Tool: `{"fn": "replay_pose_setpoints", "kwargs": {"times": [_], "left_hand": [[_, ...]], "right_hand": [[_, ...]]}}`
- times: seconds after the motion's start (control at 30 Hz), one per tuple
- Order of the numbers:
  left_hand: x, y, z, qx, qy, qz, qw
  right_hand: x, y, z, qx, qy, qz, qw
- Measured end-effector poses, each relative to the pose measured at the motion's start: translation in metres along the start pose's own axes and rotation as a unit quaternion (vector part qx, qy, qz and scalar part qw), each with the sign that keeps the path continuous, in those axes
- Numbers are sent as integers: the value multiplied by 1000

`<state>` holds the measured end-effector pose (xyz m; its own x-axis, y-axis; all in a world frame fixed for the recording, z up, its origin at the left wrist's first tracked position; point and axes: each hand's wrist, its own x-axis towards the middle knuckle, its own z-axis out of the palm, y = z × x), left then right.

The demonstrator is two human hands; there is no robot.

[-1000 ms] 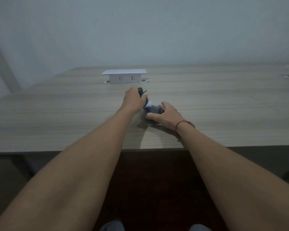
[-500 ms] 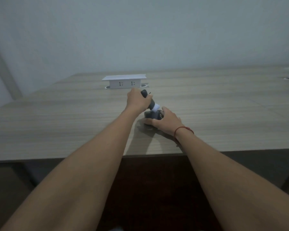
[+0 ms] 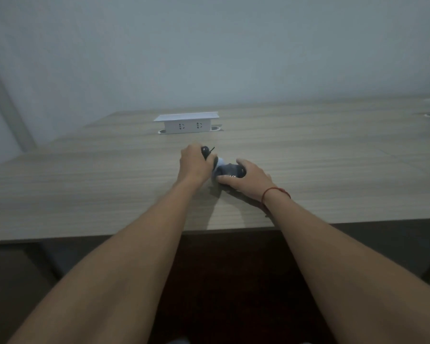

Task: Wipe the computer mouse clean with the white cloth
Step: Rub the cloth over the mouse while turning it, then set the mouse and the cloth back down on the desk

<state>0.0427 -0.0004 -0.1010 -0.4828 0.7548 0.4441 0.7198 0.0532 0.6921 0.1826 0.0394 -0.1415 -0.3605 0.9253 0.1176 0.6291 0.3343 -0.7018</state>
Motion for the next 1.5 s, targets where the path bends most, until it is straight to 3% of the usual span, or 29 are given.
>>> {"fn": "replay_pose_setpoints", "kwargs": {"times": [0.13, 0.3, 0.47, 0.53, 0.7, 0.8, 1.0, 1.17, 1.3, 1.5], "left_hand": [[-13, -17, -3, -73, -19, -37, 996], [-14, -25, -34, -136, -142, -63, 979], [-21, -17, -10, -100, -18, -80, 992], [-21, -11, -3, -97, -3, -87, 991], [-10, -9, -36, -147, -174, -106, 968], [-11, -7, -51, -152, -216, -97, 960], [-18, -8, -36, -212, -113, -96, 966], [-21, -18, -28, -156, -4, -77, 985], [-21, -15, -19, -126, -2, -56, 990], [-23, -34, -9, -30, 31, -130, 991]], "right_hand": [[1, 2, 0, -5, 7, -27, 1000], [0, -2, -1, -38, -6, -26, 999], [17, 1, -9, 8, -56, -21, 998], [19, 2, -10, 3, -72, -27, 997], [21, 1, -6, -3, -89, -25, 996], [20, -2, -5, 5, -83, -23, 996], [17, -4, -6, -3, -75, -23, 997], [18, -1, -5, -16, -79, -30, 996], [13, -4, -7, -2, -87, -13, 996], [11, -6, -8, 33, -67, 3, 997]]}}
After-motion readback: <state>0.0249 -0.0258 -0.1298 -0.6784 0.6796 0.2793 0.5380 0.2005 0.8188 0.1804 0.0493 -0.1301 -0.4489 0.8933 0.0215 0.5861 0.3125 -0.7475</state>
